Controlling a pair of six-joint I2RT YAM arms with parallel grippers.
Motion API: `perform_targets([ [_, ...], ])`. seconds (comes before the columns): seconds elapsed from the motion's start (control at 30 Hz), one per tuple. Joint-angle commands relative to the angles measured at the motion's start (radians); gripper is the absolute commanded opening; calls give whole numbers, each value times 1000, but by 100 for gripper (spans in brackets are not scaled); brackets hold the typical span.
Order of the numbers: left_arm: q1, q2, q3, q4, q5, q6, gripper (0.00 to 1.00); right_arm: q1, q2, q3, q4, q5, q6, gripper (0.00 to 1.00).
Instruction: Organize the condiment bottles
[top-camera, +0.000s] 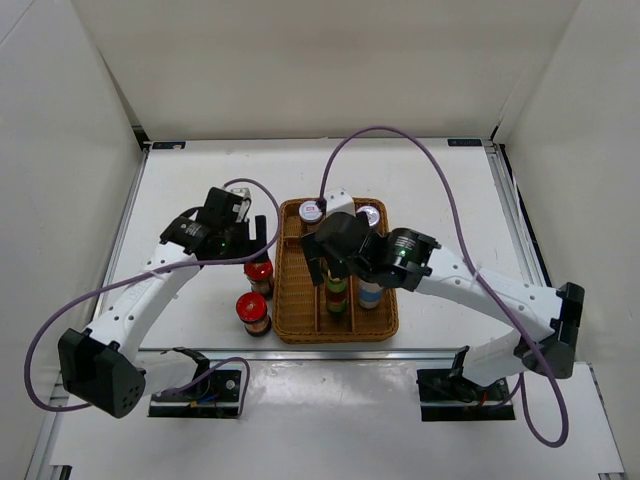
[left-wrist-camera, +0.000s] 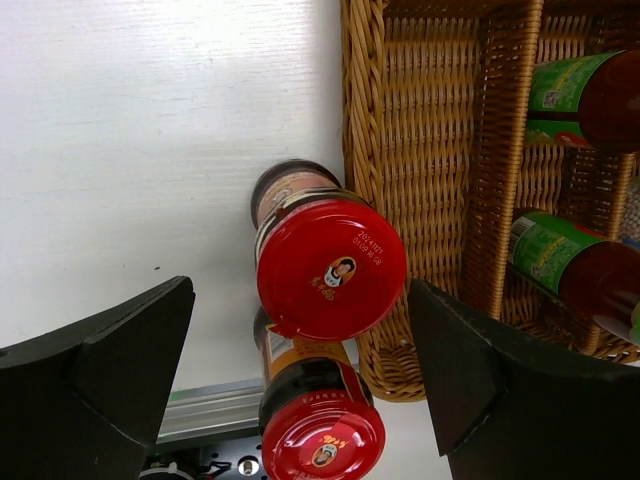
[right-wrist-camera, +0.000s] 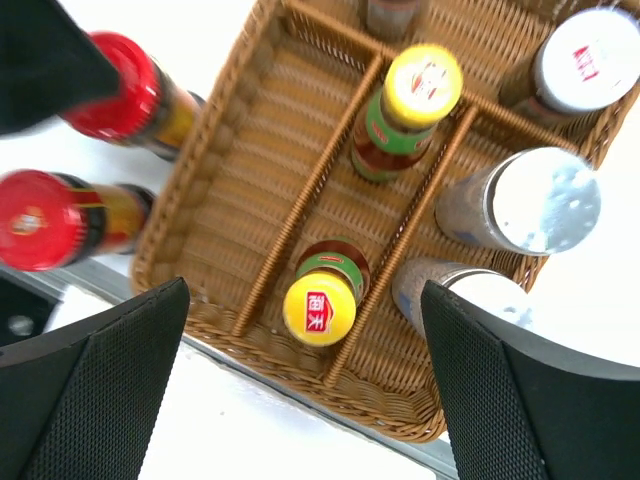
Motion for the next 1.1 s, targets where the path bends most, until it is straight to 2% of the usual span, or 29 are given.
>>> perform_targets([
  [0.0,6,-2,-10,47,37,-16,99,9,-68,78,-19,52,5,100],
  [0.5,-50,99,-28,81,37,-16,99,9,-125,47,-48,104,14,100],
  [0.57,-50,108,-28,81,48,-16,96,9,-125,38,-57,113,14,100],
  [0.67,-50,119,-28,81,57,-7,87,9,-125,38,-57,133,14,100],
  [0.8,-50,84,4,81,39,13,63,9,-143,38,-66,151,14,100],
  [1.07,-50,74,100,46,-12,62,40,9,-171,9,-75,160,32,100],
])
